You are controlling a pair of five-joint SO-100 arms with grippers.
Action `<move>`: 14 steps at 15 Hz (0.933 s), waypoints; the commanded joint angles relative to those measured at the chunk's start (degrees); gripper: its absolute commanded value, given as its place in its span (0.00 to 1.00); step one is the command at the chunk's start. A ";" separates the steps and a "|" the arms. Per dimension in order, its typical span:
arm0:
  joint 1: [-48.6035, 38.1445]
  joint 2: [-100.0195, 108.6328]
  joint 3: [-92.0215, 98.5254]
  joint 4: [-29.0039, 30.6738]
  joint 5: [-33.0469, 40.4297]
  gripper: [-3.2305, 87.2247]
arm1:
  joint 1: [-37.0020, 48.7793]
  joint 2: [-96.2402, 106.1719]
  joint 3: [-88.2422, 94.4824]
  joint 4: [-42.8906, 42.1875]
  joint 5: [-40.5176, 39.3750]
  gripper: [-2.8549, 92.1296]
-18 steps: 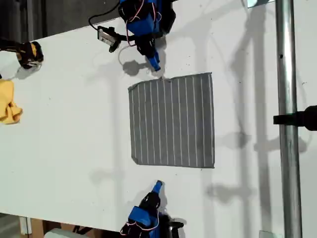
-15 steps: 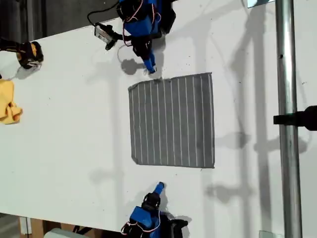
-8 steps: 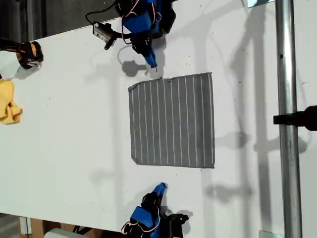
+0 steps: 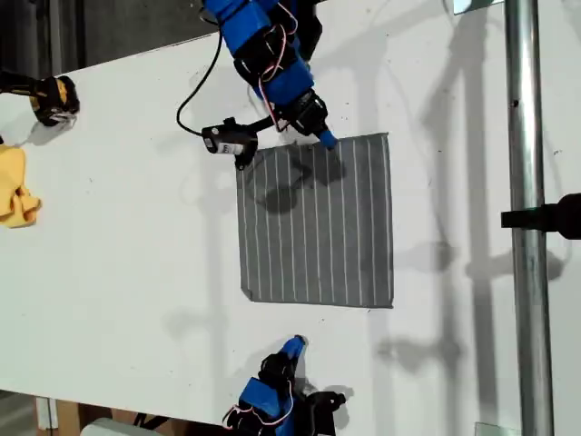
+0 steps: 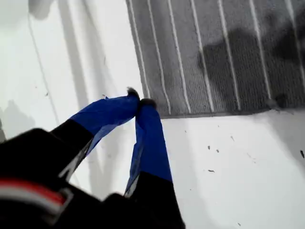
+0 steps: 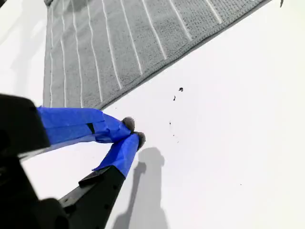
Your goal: Grasp corners of a towel and fold twice.
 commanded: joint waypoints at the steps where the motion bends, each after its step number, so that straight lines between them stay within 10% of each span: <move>1: -0.70 0.26 0.18 -0.26 0.53 0.02 | -4.92 -8.17 -10.11 1.14 -2.20 0.03; 6: -0.44 0.26 0.18 -0.18 0.26 0.02 | -8.70 -16.70 -18.02 4.75 -1.93 0.06; 9: 0.44 0.26 0.18 -0.18 -0.18 0.02 | -9.14 -15.64 -16.70 6.33 3.87 0.39; 14: 1.32 0.26 0.18 -0.18 -0.79 0.02 | -10.81 -20.13 -24.35 18.11 5.63 0.49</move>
